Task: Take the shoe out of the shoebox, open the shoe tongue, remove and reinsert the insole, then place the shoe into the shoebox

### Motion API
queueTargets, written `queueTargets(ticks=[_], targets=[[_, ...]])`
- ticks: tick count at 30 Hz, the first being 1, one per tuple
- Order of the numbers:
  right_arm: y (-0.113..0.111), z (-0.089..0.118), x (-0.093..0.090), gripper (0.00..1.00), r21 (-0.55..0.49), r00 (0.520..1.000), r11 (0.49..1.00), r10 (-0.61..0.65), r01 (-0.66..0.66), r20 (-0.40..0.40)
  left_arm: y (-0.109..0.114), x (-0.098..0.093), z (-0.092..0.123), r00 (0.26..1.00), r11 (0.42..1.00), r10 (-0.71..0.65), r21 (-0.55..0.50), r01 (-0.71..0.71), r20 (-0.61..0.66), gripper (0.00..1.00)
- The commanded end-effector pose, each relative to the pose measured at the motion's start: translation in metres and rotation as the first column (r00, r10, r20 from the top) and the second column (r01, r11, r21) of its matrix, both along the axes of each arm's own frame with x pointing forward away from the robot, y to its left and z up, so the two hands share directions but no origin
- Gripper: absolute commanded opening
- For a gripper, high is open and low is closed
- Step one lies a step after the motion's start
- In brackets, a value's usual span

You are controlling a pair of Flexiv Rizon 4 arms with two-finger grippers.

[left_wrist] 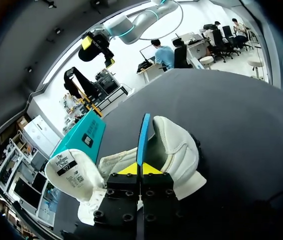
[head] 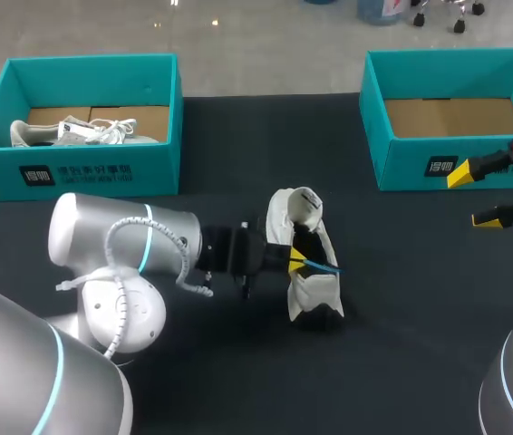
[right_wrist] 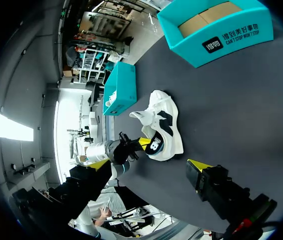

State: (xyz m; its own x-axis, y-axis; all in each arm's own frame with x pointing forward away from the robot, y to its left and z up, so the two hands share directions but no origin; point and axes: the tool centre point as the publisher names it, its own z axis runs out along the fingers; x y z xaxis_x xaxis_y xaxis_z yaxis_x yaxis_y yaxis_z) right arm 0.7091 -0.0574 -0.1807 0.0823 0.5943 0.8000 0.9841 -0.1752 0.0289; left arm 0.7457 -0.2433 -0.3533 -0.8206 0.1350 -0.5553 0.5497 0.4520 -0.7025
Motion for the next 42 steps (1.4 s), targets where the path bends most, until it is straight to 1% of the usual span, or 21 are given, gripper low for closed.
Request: queueTargets(ticks=[1,3,4,5,6,8,12,17,18,19,20,21,26,35,39,41,42], targets=[[0.0,0.0,0.0,1.0,-0.001,1.0,1.0,0.0,0.0,-0.001,0.0,0.003,-0.004,1.0,1.0,0.006,0.01,-0.006,-0.003,0.0],[0.0,0.0,0.0,1.0,-0.001,1.0,1.0,0.0,0.0,-0.001,0.001,0.004,-0.003,1.0,1.0,0.011,0.009,-0.011,-0.003,0.0],[0.0,0.0,0.0,1.0,-0.001,1.0,1.0,0.0,0.0,-0.001,0.002,0.004,-0.001,1.0,1.0,0.013,0.007,-0.013,-0.001,0.02],[0.0,0.0,0.0,1.0,-0.001,1.0,1.0,0.0,0.0,-0.001,0.003,0.003,0.001,1.0,1.0,0.015,0.004,-0.015,0.0,0.22],[0.0,0.0,0.0,1.0,-0.001,1.0,1.0,0.0,0.0,-0.001,0.003,0.002,0.003,1.0,1.0,0.017,0.0,-0.017,0.002,0.35],[0.0,0.0,0.0,1.0,-0.001,1.0,1.0,0.0,0.0,-0.001,0.004,0.0,0.007,1.0,1.0,0.018,-0.009,-0.018,0.008,0.4],[0.0,0.0,0.0,1.0,-0.001,1.0,1.0,0.0,0.0,-0.001,0.003,-0.004,0.014,1.0,1.0,0.011,-0.023,-0.011,0.013,0.36],[0.0,0.0,0.0,1.0,-0.001,1.0,1.0,0.0,0.0,-0.001,0.0,-0.009,0.017,1.0,0.999,-0.003,-0.034,0.004,0.016,0.24],[0.0,0.0,0.0,1.0,-0.001,1.0,1.0,0.0,0.0,-0.001,-0.001,-0.01,0.017,1.0,0.999,-0.006,-0.035,0.006,0.016,0.17],[0.0,0.0,0.0,1.0,-0.001,1.0,1.0,0.0,0.0,-0.001,-0.002,-0.01,0.016,1.0,0.999,-0.008,-0.037,0.009,0.015,0.14],[0.0,0.0,0.0,1.0,-0.001,1.0,1.0,0.0,0.0,-0.001,-0.004,-0.009,0.014,1.0,0.999,-0.012,-0.034,0.013,0.012,0.05],[0.0,0.0,0.0,1.0,-0.001,1.0,1.0,0.0,0.0,-0.001,-0.005,-0.009,0.013,1.0,0.999,-0.015,-0.034,0.015,0.009,0.0],[0.0,0.0,0.0,1.0,-0.001,1.0,1.0,0.0,0.0,-0.001,-0.008,-0.004,0.007,1.0,0.999,-0.024,-0.03,0.024,0.008,0.0],[0.0,0.0,0.0,1.0,-0.001,1.0,1.0,0.0,0.0,-0.001,-0.003,0.007,-0.002,1.0,1.0,-0.012,-0.01,0.012,0.014,0.0],[0.0,0.0,0.0,1.0,-0.001,1.0,1.0,0.0,0.0,-0.001,0.0,0.007,-0.002,1.0,1.0,-0.001,-0.009,0.001,0.01,0.0],[0.0,0.0,0.0,1.0,-0.001,1.0,1.0,0.0,0.0,-0.001,0.0,0.004,0.002,1.0,1.0,0.002,-0.018,-0.002,0.011,0.0],[0.0,0.0,0.0,1.0,-0.001,1.0,1.0,0.0,0.0,-0.001,0.001,0.003,0.004,1.0,1.0,0.002,-0.025,-0.002,0.011,0.22]])
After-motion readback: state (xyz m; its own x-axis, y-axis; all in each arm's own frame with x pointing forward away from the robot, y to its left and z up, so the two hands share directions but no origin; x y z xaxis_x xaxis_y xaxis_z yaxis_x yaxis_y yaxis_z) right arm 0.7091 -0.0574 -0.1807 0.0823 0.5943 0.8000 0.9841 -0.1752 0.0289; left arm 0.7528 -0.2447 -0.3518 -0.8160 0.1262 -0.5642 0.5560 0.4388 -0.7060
